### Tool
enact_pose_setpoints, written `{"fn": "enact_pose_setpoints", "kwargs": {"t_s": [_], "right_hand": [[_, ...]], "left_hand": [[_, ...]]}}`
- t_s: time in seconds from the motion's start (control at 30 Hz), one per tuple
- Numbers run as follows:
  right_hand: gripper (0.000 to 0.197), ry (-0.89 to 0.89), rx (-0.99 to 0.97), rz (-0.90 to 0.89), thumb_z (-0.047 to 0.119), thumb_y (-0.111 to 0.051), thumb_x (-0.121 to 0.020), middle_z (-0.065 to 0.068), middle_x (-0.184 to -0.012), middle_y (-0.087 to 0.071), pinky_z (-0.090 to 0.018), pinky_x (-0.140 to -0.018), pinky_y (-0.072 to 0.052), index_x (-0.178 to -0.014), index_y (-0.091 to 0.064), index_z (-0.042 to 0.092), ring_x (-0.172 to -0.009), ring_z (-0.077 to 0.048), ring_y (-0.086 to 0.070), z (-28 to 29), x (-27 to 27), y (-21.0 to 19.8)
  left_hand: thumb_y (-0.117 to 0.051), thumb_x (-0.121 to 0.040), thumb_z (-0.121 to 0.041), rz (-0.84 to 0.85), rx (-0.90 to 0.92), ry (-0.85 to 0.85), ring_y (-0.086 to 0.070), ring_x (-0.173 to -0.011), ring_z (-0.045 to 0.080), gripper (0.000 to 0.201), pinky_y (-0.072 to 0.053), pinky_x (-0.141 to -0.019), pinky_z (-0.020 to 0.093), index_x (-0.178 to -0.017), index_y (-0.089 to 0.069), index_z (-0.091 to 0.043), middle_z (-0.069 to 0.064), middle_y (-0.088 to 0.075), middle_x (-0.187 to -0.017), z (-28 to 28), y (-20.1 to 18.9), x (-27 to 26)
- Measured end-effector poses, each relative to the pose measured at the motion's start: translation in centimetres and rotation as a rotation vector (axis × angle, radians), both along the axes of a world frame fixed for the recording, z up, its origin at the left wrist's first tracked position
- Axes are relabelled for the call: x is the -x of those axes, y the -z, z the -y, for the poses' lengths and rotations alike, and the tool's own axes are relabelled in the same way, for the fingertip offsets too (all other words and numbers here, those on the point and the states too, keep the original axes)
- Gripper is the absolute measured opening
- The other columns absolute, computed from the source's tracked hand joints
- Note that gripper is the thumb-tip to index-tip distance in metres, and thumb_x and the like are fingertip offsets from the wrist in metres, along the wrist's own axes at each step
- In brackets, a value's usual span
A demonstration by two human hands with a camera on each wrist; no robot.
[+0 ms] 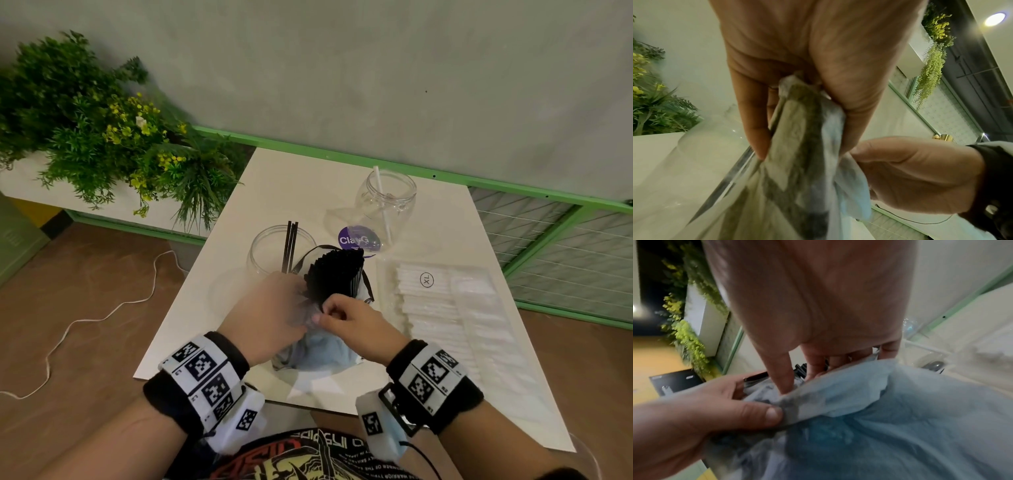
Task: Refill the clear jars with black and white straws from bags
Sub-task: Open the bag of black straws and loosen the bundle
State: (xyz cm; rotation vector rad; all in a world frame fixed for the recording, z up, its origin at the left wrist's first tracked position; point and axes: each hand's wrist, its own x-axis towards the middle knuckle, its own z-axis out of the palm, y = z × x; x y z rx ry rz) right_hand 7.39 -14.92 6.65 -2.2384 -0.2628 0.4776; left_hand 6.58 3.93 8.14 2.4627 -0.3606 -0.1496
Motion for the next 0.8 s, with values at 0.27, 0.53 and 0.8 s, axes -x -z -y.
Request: {"fn": "enact_pose_setpoints", "kwargs": {"t_s": [0.27,0.53,0.8], "right_hand": [[0.014,-0.279,0.023,0.44,0.036,-0.063,-0.085,0.012,-0.098,-0.048,-0.027,-0.083,-0.04,-0.082,-0.05,0.033,-0.093,-0.01,-0.046,1.2,2.0,-0.2],[0.029,-0.351,0.33,0.505,0.038,-0.042,-0.088,0.002,-0.117,-0.053,-0.038,-0.088,-0.042,-0.104,-0.066,0.031,-0.106,-0.021,-0.053,1.7,3.0,2.1],[0.022,-0.15,0.291,0.484,0.032,-0.03,-0.093,0.004,-0.089,-0.051,-0.035,-0.07,-0.04,-0.093,-0.046,0.017,-0.077,-0.019,-0.045,0.9,2.0,1.8]], "left_hand": [[-0.065,-0.071,-0.006,0.011,0.071,-0.126,-0.052,-0.084,0.008,0.045,-0.038,-0.068,0.02,-0.101,-0.044,-0.031,-0.007,-0.05,-0.108,-0.7,0.2,-0.5],[-0.062,-0.054,-0.036,-0.334,0.366,-0.019,-0.052,-0.088,0.011,0.055,-0.039,-0.068,0.021,-0.105,-0.043,-0.035,0.002,-0.049,-0.11,-1.5,-0.2,-1.2],[-0.069,-0.079,-0.018,-0.068,0.228,-0.203,-0.047,-0.084,0.006,0.03,-0.032,-0.064,0.01,-0.097,-0.045,-0.021,0.002,-0.05,-0.103,-0.4,0.5,-0.9]]}}
